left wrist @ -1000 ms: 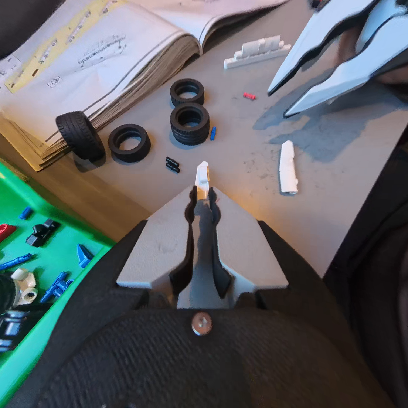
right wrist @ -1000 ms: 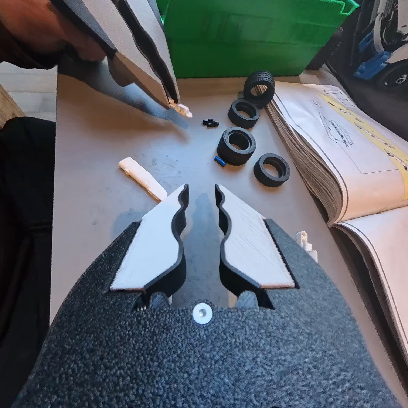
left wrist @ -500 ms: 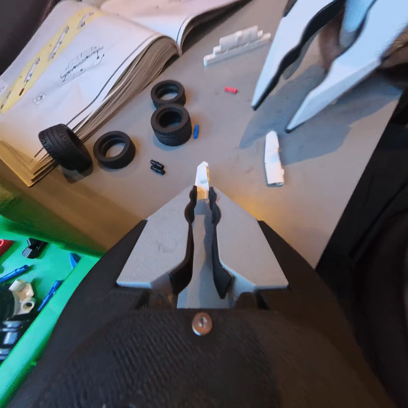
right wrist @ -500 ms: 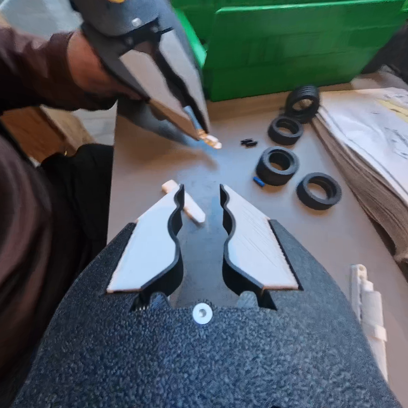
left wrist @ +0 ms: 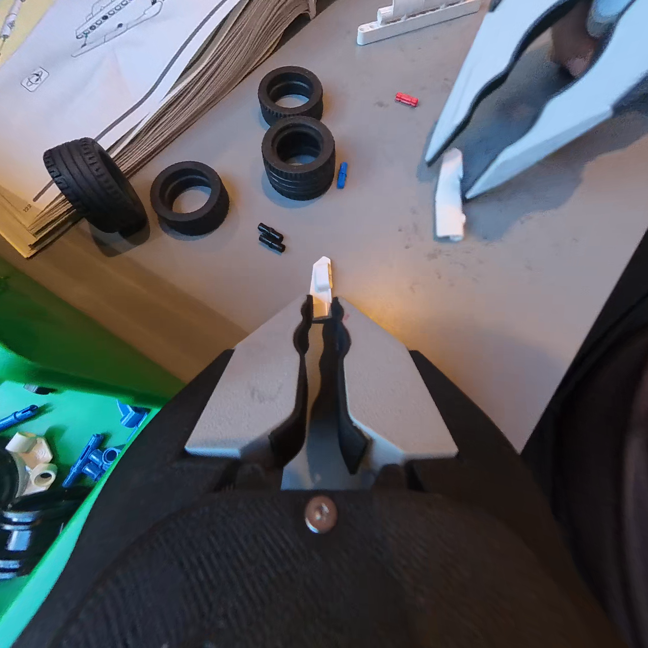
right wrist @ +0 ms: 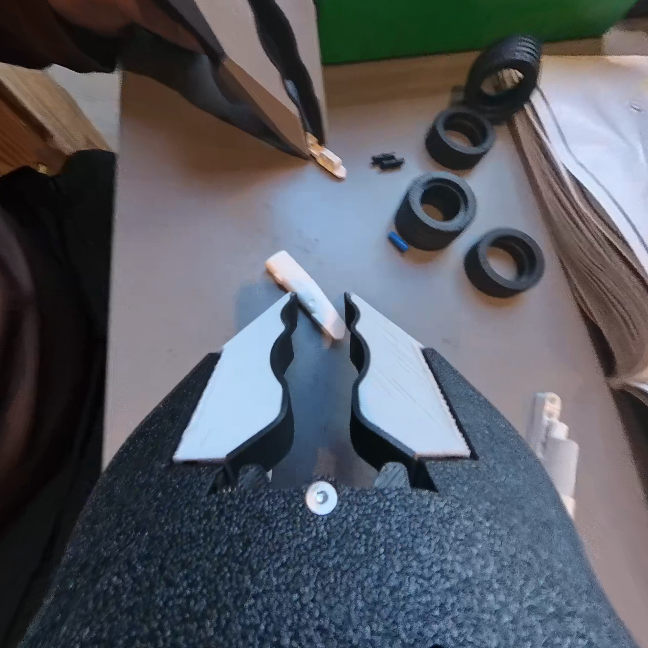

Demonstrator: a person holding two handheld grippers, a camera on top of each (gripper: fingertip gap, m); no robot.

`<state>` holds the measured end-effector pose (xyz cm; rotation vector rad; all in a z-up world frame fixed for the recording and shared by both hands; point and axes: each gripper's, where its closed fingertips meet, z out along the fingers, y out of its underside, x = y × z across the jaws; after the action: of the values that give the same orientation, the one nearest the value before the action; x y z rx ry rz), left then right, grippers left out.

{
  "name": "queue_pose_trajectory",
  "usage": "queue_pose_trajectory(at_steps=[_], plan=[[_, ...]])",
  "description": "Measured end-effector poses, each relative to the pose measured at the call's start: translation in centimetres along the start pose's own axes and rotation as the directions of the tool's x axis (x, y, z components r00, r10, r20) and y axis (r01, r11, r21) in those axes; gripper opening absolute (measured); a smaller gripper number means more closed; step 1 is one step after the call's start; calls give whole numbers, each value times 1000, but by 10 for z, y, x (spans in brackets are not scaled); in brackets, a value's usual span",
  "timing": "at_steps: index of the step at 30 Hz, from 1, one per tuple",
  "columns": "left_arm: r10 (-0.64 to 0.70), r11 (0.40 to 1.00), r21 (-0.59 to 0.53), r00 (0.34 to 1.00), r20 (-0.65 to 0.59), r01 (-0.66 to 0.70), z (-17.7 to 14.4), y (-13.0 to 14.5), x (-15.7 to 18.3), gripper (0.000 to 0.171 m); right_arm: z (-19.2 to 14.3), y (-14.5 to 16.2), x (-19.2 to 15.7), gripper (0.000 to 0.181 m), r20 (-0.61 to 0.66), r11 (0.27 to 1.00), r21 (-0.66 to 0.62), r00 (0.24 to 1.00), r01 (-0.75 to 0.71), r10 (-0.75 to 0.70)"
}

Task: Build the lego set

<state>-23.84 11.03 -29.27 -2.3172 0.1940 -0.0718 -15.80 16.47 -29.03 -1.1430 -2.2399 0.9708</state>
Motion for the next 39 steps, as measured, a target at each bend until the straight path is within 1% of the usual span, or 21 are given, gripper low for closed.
queue_pose_trajectory(at_steps=[3, 6, 9, 16, 18, 20, 24, 27, 30, 34, 37, 39], plan=[[1, 1000, 1, 1000, -9, -1, 0, 0, 0, 8, -7, 9, 17, 27, -55, 1000, -6, 998, -6, 6], [9, 1000, 14, 1000, -6, -9, 0, -3, 0, 8, -15, 2, 21, 28, -48, 997, 63, 998, -46, 49], [28, 997, 70, 1000, 0, -28, -5, -10, 0, 8, -19, -2, 24, 28, -57, 993, 99, 996, -60, 66], [93, 971, 221, 996, -14, -88, -20, -28, 10, 8, -18, -1, 24, 26, -76, 995, 91, 996, -38, 45], [128, 960, 250, 992, -7, -122, -22, -31, 14, 8, -19, -5, 24, 25, -84, 993, 109, 995, -36, 45], [174, 948, 268, 985, 23, -174, -24, -33, 18, 8, -19, -13, 19, 24, -64, 989, 143, 997, -40, 49], [272, 925, 244, 956, 112, -292, -21, -33, 23, 8, -14, -22, 7, 25, -40, 987, 162, 999, -18, 25], [354, 898, 204, 915, 192, -390, -17, -31, 25, 8, -9, -27, -1, 25, -25, 987, 163, 1000, 7, -3], [424, 869, 169, 876, 231, -465, -13, -29, 29, 8, -6, -26, -3, 25, -26, 989, 147, 1000, 20, -17], [447, 854, 165, 858, 251, -493, -13, -29, 30, 8, -8, -28, -2, 25, -23, 987, 163, 1000, 6, -2], [431, 859, 177, 865, 256, -481, -15, -31, 29, 8, -8, -31, -3, 25, -15, 985, 175, 1000, -1, 3], [408, 860, 210, 874, 263, -464, -18, -36, 30, 8, -8, -36, -6, 25, -1, 981, 195, 1000, -11, 12]])
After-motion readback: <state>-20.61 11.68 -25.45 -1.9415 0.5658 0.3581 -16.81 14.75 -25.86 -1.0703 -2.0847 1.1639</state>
